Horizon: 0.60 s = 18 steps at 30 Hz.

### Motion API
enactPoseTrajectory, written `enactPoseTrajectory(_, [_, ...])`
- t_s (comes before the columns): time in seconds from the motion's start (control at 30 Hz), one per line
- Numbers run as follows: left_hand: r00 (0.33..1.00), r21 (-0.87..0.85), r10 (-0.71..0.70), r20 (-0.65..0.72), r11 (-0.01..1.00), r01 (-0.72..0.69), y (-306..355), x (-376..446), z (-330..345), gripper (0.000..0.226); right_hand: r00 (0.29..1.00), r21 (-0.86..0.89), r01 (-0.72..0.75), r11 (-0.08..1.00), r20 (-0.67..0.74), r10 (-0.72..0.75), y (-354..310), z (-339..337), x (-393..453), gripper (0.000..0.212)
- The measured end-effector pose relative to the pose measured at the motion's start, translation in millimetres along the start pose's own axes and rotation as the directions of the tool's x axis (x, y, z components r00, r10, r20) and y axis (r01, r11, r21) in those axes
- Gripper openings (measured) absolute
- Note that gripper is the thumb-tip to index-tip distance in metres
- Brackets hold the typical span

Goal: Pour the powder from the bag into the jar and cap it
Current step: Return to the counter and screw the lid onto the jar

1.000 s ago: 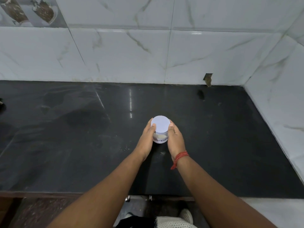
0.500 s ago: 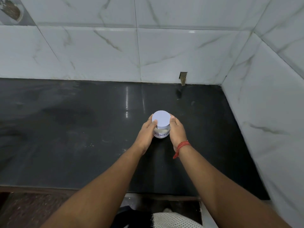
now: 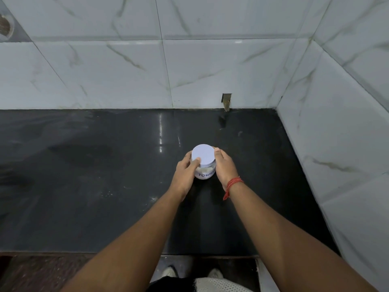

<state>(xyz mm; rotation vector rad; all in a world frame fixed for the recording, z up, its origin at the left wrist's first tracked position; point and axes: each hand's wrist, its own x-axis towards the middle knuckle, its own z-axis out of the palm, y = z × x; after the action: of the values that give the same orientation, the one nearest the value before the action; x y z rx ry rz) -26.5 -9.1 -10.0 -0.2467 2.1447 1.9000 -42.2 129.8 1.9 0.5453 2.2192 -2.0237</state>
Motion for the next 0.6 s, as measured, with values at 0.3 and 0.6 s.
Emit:
enactPoseTrajectory(0.3, [1.000, 0.116, -0.024, -0.014, 0.993, 0.026, 6.8, -0.5, -1.0, 0.050, 1.000, 0.000, 0.009, 1.000, 0.009, -0.009, 2.5, 0.5, 1.5, 0.034])
enactPoseTrajectory(0.6, [0.997, 0.264, 0.061, -0.045, 0.963, -0.047, 16.9, 0.0, -7.9, 0.043, 1.000, -0.081, 0.027, 0.996, -0.003, -0.028, -8.0, -2.1, -4.7, 0.044])
